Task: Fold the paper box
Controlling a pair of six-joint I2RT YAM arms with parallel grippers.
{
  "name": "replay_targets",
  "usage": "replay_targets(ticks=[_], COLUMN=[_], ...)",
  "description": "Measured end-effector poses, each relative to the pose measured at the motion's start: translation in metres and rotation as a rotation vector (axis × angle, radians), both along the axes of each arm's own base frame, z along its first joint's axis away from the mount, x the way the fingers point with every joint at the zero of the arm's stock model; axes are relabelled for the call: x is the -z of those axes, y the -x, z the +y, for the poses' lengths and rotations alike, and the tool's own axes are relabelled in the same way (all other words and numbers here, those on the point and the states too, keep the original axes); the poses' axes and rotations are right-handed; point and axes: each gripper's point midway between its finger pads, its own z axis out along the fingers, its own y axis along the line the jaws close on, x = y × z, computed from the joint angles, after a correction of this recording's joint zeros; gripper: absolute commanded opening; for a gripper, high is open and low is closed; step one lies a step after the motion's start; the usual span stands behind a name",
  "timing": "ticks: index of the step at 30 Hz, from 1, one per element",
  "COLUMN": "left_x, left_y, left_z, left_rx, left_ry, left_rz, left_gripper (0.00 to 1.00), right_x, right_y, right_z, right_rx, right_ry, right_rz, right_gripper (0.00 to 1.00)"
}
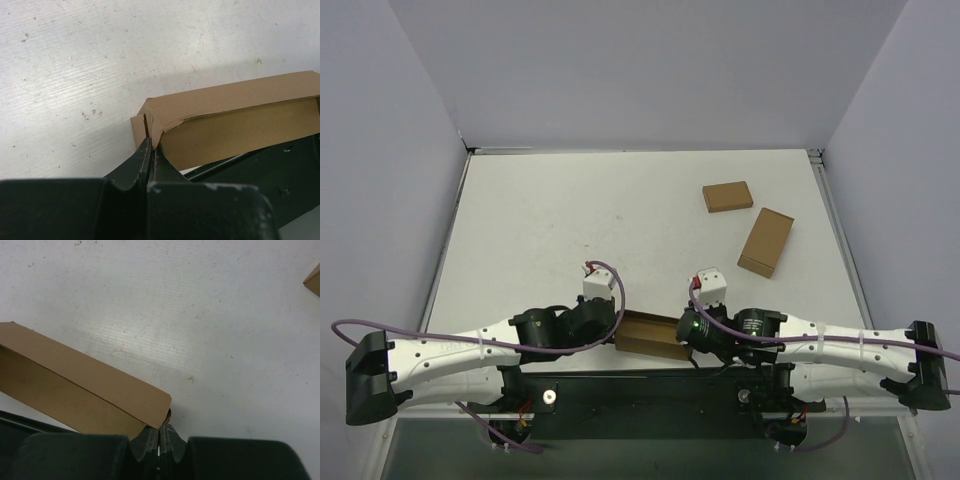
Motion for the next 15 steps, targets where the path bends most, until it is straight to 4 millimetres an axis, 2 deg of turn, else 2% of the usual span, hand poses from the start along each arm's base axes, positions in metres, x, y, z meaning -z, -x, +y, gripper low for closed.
replay_targets(ticks=[15], left_x=[-0.001], left_y=[0.003], left_z=[-0.001], left_rx=[0.005], left_ry=[-0.021], left_rz=[-0.040], left_gripper=[0.00], right_x=[0.014], right_y=[0.012], right_z=[0.001], right_rx=[0.079], right_ry=[0.079], right_rz=[-0.158], right_gripper=[0.00])
